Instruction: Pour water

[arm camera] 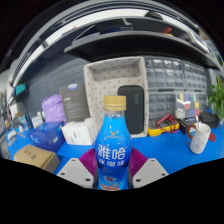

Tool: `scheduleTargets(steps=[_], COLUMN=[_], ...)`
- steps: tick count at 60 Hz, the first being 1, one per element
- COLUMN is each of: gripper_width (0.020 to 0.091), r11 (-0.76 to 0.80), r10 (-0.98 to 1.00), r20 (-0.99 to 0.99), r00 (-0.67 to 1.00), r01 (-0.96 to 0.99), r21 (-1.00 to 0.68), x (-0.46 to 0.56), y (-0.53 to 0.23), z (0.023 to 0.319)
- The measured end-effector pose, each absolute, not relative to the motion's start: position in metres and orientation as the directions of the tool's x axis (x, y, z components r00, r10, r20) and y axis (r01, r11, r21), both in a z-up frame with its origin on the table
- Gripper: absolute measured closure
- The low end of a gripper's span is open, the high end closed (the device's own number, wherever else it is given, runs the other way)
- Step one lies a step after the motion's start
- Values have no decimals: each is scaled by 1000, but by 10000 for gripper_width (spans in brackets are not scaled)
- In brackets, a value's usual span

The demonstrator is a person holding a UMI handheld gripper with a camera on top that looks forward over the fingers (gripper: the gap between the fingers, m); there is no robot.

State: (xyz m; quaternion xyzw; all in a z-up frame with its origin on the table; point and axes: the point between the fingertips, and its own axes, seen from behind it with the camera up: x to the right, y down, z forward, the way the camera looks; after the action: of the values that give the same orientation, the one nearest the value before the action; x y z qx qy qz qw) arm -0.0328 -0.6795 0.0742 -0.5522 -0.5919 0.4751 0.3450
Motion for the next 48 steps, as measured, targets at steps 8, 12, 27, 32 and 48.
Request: scheduleTargets(steps=[8, 12, 27, 32, 48], gripper_width=[710, 710, 710, 711, 711], r11=[-300, -434, -854, -903, -964], r10=[932, 872, 443, 331, -30], r20=[-352, -487, -888, -929, -972], r00=[-85, -50, 123, 167, 235], r01=[362, 381, 360, 341, 249], r21=[-883, -816, -376, -261, 90], x=[-45, -51, -76, -81, -96], y=[-642, -621, -550, -531, -484], z=[94, 103, 127, 131, 137])
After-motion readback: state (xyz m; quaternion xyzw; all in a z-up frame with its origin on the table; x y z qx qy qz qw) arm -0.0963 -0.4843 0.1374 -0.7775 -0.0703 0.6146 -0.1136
